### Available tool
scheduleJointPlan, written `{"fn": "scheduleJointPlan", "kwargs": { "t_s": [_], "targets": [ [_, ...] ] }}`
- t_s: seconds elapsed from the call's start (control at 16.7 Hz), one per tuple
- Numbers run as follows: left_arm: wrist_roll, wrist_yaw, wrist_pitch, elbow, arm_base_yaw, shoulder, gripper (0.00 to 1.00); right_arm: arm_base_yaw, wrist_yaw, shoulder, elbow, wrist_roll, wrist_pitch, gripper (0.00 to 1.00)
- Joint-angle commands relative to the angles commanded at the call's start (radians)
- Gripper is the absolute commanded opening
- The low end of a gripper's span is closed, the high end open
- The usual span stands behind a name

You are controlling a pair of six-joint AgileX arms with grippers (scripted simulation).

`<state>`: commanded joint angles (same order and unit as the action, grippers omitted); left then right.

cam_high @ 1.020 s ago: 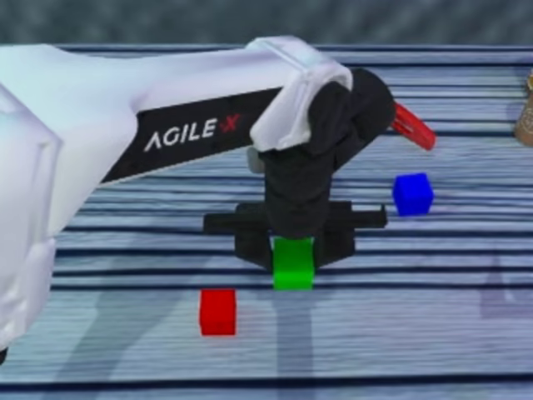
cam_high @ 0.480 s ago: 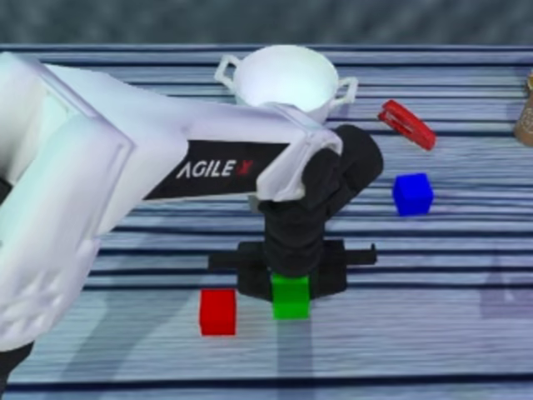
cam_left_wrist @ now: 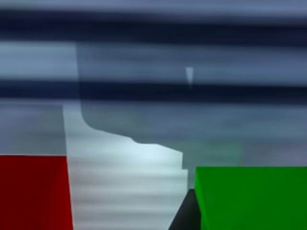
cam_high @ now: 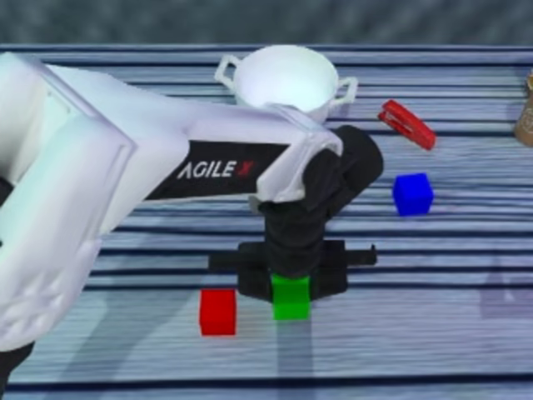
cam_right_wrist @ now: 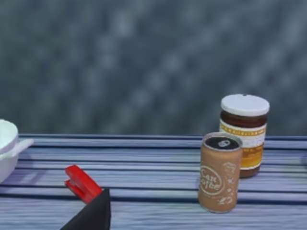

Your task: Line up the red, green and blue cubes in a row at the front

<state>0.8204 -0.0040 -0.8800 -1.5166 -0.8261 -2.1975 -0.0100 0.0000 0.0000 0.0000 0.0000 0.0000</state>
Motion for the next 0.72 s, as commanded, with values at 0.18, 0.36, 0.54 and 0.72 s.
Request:
{"fn": "scheduleJointPlan", "kwargs": {
  "t_s": [0.18,0.36,0.54,0.72],
  "targets": [
    [0.0,0.0,0.0,0.0,0.0,0.0,0.6,0.0,0.0,0.0,0.0,0.0,0.0,1.0],
    [0.0,0.0,0.0,0.0,0.0,0.0,0.83,0.0,0.0,0.0,0.0,0.0,0.0,1.0],
    [0.0,0.0,0.0,0.0,0.0,0.0,1.0,0.0,0.0,0.0,0.0,0.0,0.0,1.0],
    [0.0,0.0,0.0,0.0,0.0,0.0,1.0,0.0,0.0,0.0,0.0,0.0,0.0,1.0]
  ]
}}
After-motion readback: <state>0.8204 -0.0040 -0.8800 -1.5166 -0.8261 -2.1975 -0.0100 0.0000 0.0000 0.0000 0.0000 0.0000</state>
